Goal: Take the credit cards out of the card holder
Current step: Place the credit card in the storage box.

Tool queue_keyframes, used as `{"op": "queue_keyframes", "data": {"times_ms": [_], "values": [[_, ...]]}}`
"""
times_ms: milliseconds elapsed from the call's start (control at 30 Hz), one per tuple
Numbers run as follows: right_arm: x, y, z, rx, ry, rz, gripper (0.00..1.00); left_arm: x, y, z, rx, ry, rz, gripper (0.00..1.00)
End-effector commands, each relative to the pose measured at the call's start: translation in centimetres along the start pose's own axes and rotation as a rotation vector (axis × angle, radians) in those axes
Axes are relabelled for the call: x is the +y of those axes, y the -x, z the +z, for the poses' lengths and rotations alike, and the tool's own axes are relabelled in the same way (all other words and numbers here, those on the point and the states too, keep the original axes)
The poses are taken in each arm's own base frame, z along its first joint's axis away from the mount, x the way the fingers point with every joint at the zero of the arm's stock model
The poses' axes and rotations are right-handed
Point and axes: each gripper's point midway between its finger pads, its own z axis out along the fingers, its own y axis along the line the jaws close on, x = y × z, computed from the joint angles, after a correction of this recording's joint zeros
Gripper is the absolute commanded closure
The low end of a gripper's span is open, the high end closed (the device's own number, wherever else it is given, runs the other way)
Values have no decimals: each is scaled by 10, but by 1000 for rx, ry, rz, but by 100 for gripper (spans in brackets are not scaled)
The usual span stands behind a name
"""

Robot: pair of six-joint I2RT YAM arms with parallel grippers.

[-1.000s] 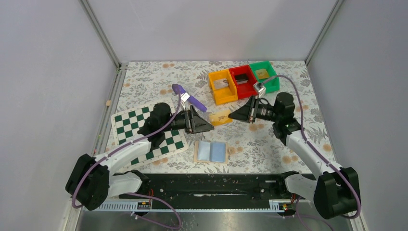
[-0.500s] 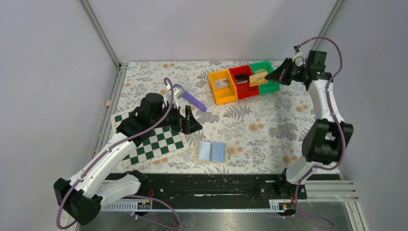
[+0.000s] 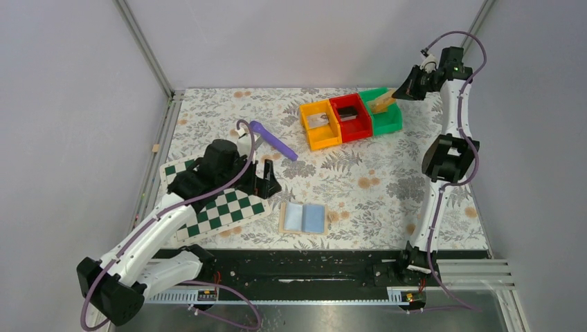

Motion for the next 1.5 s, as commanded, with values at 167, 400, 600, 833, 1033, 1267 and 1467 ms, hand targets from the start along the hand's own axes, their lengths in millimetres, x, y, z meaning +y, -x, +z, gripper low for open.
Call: {"op": "queue_keyframes", "data": {"times_ms": [167, 400, 600, 833, 1033, 1267, 1467], "values": [[-17, 1, 27, -15, 51, 9, 100, 10, -1, 12, 25, 36, 10, 1], [-28, 8, 43, -49, 51, 11, 100, 13, -3, 17, 43, 45, 0, 1], [-1, 16, 7, -90, 36, -58, 100, 18, 16, 11, -23, 104, -24, 1], [98, -25, -47, -75, 218, -111, 100, -18, 64, -7, -150, -22, -33, 3], [189, -106, -80, -72, 456, -141, 100, -49, 79, -4, -125, -177, -85, 11], [283, -199, -114, 16, 715, -208, 100, -97, 97, -8, -101, -489, -140, 27], [320, -243, -142, 35, 872, -213, 100, -102, 91, -4, -104, -561, -154, 25]]}}
